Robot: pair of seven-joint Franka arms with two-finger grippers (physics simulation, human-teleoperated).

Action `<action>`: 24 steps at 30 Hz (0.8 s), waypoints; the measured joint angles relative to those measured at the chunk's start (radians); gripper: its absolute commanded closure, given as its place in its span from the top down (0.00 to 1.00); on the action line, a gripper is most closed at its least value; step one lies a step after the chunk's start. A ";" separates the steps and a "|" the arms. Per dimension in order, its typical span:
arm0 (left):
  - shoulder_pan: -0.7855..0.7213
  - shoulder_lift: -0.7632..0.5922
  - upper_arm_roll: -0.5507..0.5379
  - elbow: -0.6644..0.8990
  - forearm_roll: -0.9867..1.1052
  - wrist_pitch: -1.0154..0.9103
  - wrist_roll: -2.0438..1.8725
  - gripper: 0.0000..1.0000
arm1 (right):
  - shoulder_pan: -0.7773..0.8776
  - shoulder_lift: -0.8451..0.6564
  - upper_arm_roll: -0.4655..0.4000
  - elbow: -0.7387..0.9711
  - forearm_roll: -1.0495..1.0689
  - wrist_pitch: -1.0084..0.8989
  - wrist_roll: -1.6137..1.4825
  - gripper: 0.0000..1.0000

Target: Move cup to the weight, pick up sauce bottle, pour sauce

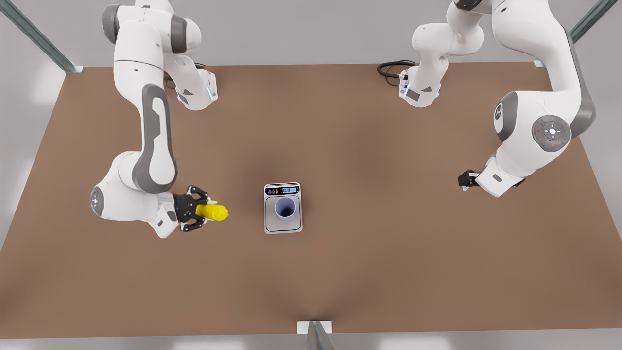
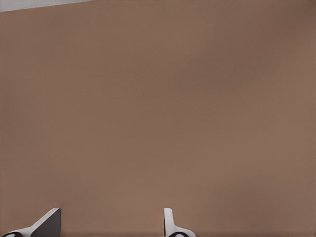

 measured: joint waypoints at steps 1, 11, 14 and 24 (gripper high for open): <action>0.000 0.000 0.000 0.000 0.000 0.000 0.000 1.00 | -0.013 0.000 0.005 -0.010 0.004 -0.005 -0.007 0.51; -0.003 0.000 0.000 0.000 0.000 -0.002 -0.002 1.00 | -0.306 0.001 0.227 -0.015 0.018 -0.042 -0.139 0.51; -0.003 0.000 0.000 0.000 0.000 0.000 -0.002 1.00 | -0.358 0.003 0.241 -0.015 0.018 -0.057 -0.200 0.51; -0.004 0.000 -0.002 0.000 0.001 -0.002 -0.002 1.00 | -0.568 0.069 0.392 -0.005 0.052 -0.062 -0.407 0.51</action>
